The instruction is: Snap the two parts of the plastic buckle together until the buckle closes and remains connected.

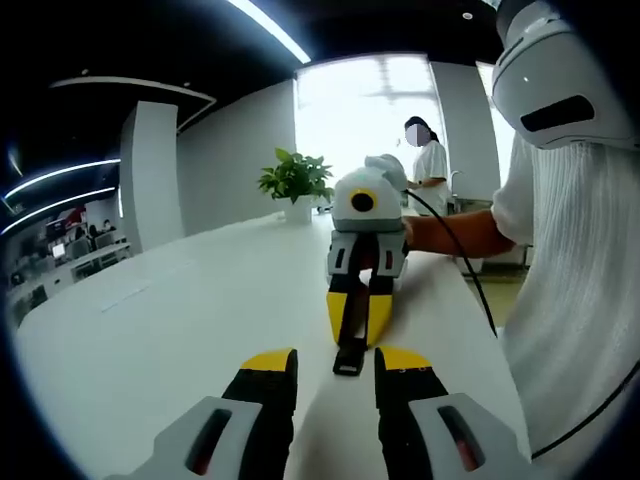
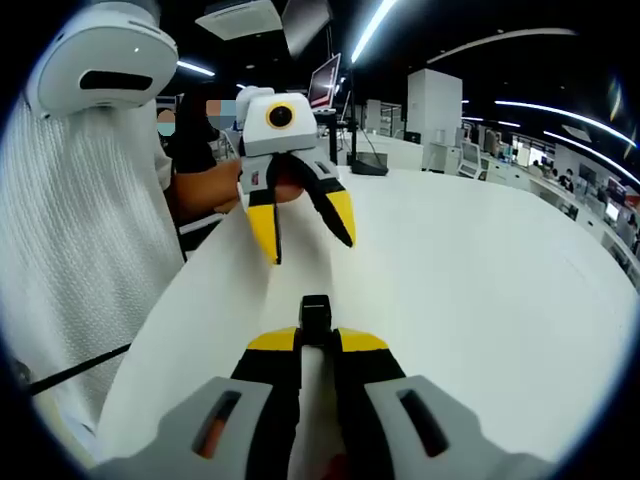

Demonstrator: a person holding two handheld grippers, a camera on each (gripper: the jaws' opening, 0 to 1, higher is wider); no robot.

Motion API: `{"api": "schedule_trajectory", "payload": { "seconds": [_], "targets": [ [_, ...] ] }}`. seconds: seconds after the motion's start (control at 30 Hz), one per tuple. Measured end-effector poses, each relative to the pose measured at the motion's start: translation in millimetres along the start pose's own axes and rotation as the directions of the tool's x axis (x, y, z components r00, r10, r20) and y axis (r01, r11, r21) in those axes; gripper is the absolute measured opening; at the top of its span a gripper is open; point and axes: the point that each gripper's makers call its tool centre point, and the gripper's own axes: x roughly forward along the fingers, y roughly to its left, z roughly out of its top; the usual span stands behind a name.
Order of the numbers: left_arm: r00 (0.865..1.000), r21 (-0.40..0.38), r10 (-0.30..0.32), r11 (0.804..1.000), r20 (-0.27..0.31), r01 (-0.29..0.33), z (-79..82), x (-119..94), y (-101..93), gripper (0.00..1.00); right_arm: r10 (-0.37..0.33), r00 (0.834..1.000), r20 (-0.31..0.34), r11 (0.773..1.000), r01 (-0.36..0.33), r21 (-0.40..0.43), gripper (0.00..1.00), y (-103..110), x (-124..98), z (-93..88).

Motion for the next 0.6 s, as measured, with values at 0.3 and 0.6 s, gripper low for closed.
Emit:
{"api": "schedule_trajectory", "payload": {
  "seconds": [0.3,0.6],
  "targets": [
    [0.993,-0.035,0.12,0.992,-0.012,-0.121,-4.5,-8,24.3,0.31,-0.014,1.0,0.013,1.0,0.014,0.012,0.12,-26,0,-1.5],
    [0.976,-0.087,0.217,0.973,0.01,-0.215,-0.2,-13,41.7,0.31,-0.03,0.999,0.021,1.0,0.03,0.009,0.12,-54,-6,-3.3]
  ]
}}
